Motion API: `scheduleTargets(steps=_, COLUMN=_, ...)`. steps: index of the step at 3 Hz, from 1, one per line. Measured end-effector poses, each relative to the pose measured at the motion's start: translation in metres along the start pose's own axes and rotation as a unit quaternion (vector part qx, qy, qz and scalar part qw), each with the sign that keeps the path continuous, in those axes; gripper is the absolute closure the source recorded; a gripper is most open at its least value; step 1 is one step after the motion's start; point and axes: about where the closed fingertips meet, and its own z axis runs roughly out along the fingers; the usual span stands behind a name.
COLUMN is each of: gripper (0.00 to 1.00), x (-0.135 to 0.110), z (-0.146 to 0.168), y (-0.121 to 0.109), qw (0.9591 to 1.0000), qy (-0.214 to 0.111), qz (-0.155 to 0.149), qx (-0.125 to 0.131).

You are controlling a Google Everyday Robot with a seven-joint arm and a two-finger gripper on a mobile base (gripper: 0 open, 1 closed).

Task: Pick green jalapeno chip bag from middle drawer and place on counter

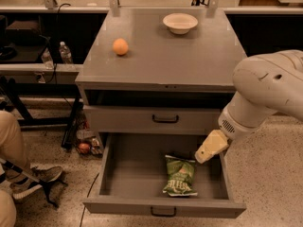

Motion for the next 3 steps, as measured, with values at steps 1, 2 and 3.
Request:
scheduleTargets(steps=1, gripper=0.0, x=0.0, z=0.0, y=0.0, qw=1.0, qy=0.0, qz=0.0, qx=0.0)
scheduleTargets(steps=2, gripper=0.0, x=-0.01, z=0.033, y=0.0, qw=0.999, qy=-0.005, qz=0.034, qx=-0.03)
scheduleTargets(steps=3, gripper=0.0, x=-0.025, z=0.081, y=0.004, qw=0.9952, qy=-0.009, qz=0.075, qx=-0.061)
